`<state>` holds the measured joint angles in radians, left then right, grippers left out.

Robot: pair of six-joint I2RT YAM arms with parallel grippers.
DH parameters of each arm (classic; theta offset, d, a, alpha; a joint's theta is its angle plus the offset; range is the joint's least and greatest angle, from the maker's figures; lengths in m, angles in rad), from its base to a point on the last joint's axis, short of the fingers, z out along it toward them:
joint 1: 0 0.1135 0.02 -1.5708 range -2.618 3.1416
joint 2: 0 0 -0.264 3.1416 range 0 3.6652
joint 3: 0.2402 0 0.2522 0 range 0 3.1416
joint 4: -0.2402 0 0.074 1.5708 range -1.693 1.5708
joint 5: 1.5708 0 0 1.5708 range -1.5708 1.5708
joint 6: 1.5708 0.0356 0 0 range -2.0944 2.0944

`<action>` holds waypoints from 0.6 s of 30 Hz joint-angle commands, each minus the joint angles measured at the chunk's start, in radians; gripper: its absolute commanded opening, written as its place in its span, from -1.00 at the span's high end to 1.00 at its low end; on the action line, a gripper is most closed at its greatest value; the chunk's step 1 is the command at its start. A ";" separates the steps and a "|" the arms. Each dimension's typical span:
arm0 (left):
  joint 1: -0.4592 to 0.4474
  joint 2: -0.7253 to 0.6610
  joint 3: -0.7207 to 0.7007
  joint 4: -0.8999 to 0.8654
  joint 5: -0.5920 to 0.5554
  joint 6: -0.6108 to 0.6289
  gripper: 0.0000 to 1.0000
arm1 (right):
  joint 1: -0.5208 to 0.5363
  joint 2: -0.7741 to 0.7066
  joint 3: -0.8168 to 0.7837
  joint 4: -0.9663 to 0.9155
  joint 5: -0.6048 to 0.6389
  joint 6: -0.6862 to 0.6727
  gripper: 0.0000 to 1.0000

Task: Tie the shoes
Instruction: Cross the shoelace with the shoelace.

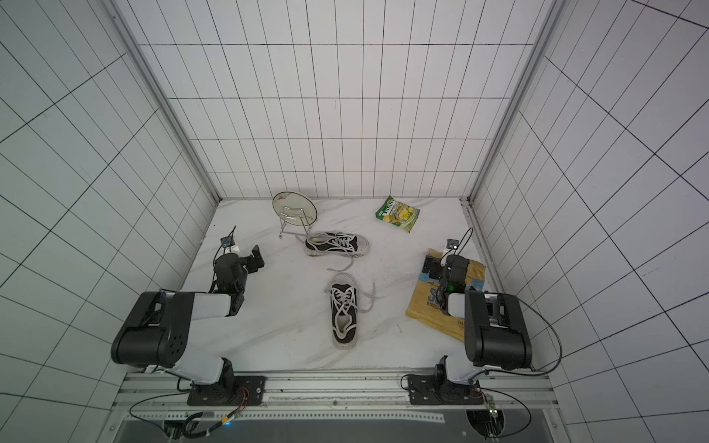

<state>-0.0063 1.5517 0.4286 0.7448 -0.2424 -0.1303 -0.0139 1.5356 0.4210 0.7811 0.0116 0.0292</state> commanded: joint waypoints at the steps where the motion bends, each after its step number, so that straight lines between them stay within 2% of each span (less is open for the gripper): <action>1: 0.003 0.011 0.019 0.027 -0.007 0.009 -0.96 | -0.011 0.003 0.015 0.017 -0.007 -0.009 -0.98; 18: 0.007 0.000 0.016 0.043 0.001 0.006 -0.97 | -0.011 -0.005 0.017 0.024 0.016 0.000 -0.98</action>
<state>-0.0036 1.5517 0.4286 0.7456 -0.2417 -0.1303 -0.0139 1.5356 0.4210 0.7815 0.0124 0.0296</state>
